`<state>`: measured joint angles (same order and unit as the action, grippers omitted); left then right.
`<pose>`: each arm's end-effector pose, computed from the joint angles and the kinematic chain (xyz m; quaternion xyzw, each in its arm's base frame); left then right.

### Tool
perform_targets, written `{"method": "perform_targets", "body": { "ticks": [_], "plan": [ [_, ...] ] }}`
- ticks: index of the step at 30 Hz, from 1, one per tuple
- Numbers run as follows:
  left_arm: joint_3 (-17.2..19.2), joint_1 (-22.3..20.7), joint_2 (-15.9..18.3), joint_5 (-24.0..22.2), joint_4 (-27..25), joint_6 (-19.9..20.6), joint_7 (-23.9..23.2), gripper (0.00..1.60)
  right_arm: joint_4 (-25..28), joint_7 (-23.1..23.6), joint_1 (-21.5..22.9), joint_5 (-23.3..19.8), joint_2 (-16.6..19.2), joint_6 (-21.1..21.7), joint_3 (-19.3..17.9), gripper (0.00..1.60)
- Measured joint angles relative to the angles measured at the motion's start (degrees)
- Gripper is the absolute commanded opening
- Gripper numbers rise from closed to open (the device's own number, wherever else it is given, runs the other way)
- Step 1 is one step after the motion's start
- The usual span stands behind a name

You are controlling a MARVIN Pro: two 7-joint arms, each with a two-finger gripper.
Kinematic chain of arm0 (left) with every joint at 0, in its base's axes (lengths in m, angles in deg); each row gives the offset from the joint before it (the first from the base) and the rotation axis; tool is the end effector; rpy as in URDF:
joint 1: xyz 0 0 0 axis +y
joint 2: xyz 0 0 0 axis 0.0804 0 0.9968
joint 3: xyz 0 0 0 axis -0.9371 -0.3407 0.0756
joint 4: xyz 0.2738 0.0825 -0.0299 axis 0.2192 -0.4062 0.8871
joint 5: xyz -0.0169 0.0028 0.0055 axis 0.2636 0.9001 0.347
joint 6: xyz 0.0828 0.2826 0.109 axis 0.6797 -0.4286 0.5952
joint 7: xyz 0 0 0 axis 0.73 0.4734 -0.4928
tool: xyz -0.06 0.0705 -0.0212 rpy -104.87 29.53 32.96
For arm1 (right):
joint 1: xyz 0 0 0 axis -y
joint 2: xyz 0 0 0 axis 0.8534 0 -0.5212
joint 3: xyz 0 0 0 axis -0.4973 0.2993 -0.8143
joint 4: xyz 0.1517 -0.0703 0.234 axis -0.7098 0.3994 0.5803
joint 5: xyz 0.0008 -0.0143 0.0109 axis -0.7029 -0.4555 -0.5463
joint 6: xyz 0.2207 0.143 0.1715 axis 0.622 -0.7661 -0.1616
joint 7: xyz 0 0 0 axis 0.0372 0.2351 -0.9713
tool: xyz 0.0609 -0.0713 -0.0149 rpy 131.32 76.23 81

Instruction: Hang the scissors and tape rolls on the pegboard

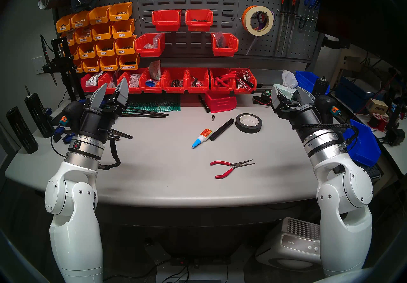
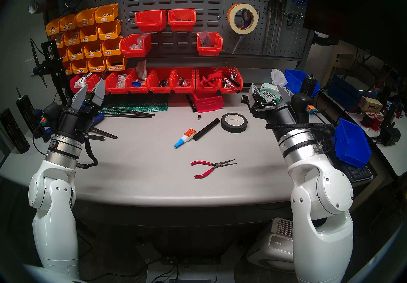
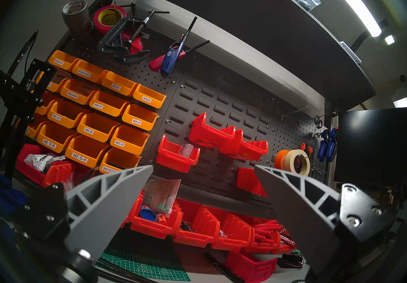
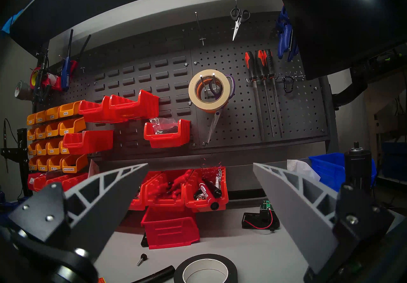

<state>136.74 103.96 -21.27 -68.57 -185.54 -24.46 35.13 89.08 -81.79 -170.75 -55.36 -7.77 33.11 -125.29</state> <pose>0.2921 0.0854 -0.1434 0.5029 0.0507 0.8356 0.2152 0.2877 -0.0410 -0.1140 -0.5889 -0.0159 -0.8017 0.1009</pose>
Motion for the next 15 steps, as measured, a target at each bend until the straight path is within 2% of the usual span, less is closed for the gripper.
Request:
{"method": "perform_targets", "body": {
  "ticks": [15],
  "plan": [
    [0.0,0.0,0.0,0.0,0.0,0.0,0.0,1.60,0.0,0.6,0.0,0.4,-0.8,0.0,-0.2,1.60]
  ]
}}
